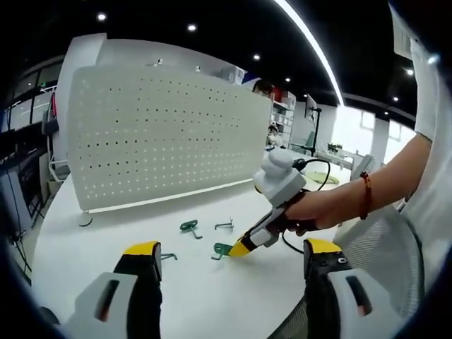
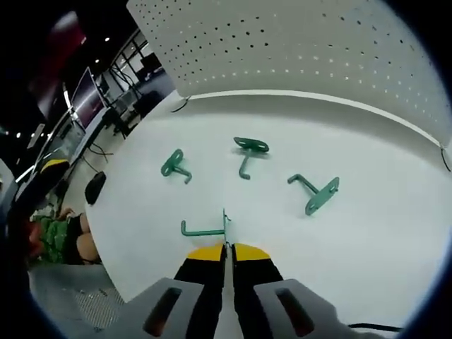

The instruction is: Insert the hook assembly into the mounting plate slot until the hook locks in place.

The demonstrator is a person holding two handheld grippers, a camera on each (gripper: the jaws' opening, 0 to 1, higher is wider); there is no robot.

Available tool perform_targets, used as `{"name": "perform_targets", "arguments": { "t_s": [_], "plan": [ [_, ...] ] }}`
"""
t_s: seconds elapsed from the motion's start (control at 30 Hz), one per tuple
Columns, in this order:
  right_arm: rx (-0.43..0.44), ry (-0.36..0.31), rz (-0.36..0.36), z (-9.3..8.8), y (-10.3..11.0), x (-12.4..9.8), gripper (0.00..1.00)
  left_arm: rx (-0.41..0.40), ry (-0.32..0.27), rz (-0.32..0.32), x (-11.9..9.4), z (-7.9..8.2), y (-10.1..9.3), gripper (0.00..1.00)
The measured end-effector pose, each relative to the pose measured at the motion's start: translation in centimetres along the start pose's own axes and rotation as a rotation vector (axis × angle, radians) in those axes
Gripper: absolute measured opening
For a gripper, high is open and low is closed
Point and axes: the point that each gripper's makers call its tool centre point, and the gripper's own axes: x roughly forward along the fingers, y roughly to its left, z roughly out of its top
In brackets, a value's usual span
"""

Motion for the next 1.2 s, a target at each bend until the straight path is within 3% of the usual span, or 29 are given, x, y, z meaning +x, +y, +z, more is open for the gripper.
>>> {"name": "perform_targets", "arguments": {
  "t_s": [0.2,0.3,0.47,0.6,1.2],
  "plan": [
    [-0.032,-0.032,0.009,0.7,0.4,-0.4,0.02,-0.007,-0.002,0.004,0.0,0.1,0.0,0.84],
    [-0.031,-0.066,0.026,1.3,0.7,-0.8,0.02,-0.042,-0.044,-0.005,-0.2,0.8,-0.2,0.84],
    [-0.048,-0.12,0.027,2.3,1.1,-1.8,0.02,-0.043,-0.05,-0.002,-0.1,1.0,-0.2,0.83],
    [-0.127,-0.169,0.02,3.3,1.5,-2.7,0.02,-0.048,-0.056,-0.003,-0.1,1.4,-0.4,0.82],
    [-0.183,-0.317,0.069,5.4,3.3,-5.9,0.02,-0.049,-0.087,-0.002,0.0,2.8,-1.2,0.77]
  ]
}}
